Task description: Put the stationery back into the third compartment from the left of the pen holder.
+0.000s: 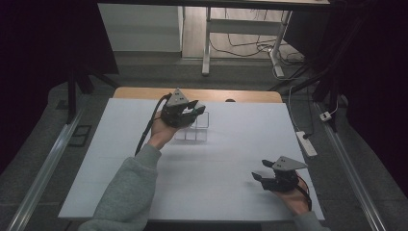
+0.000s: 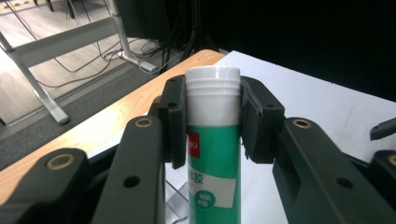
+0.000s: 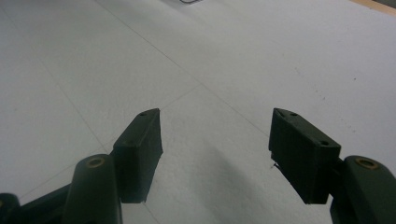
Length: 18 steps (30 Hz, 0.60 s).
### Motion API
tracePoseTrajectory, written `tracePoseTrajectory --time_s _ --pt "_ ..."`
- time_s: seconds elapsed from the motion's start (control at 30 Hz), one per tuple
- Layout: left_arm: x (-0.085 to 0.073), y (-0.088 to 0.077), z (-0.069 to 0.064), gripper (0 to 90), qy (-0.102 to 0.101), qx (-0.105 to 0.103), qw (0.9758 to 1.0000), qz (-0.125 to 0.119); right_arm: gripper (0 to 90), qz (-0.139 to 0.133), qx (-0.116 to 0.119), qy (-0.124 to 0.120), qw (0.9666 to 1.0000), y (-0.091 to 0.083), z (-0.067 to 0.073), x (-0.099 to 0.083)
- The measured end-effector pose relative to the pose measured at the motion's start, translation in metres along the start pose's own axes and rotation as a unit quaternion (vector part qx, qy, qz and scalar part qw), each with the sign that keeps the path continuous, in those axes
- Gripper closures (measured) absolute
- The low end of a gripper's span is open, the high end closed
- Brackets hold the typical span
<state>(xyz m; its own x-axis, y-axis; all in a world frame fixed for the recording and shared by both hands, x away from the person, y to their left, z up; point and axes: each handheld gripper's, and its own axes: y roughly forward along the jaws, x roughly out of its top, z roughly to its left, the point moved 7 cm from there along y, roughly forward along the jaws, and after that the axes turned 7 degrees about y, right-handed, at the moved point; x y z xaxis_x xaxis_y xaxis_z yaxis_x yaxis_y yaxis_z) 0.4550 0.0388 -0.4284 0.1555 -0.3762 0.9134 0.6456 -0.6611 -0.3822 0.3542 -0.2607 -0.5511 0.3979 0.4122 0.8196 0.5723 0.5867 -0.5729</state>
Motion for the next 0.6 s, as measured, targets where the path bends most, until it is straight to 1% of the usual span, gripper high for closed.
tracePoseTrajectory --time_s 0.07,0.13,0.27,0.4,0.6 --pt "0.0 0.003 0.002 64.5 -0.005 -0.003 1.0 -0.002 34.4 0.001 -0.001 -0.001 1.0 0.0 0.0 0.0" --pt "0.0 0.004 0.004 64.5 -0.003 -0.001 1.0 -0.002 34.4 0.0 -0.001 0.0 1.0 0.001 0.0 0.0" --pt "-0.002 0.01 0.009 64.5 -0.009 0.002 1.0 0.003 34.4 0.002 -0.001 -0.001 1.0 0.001 0.0 -0.001" --pt "-0.004 0.015 0.01 64.5 -0.008 0.002 0.9999 0.007 34.5 0.002 -0.002 -0.001 1.0 0.001 -0.001 -0.001" --pt "-0.006 0.025 0.011 64.5 -0.012 0.0 0.9999 0.012 34.5 0.005 -0.003 0.001 1.0 0.002 -0.001 -0.001"
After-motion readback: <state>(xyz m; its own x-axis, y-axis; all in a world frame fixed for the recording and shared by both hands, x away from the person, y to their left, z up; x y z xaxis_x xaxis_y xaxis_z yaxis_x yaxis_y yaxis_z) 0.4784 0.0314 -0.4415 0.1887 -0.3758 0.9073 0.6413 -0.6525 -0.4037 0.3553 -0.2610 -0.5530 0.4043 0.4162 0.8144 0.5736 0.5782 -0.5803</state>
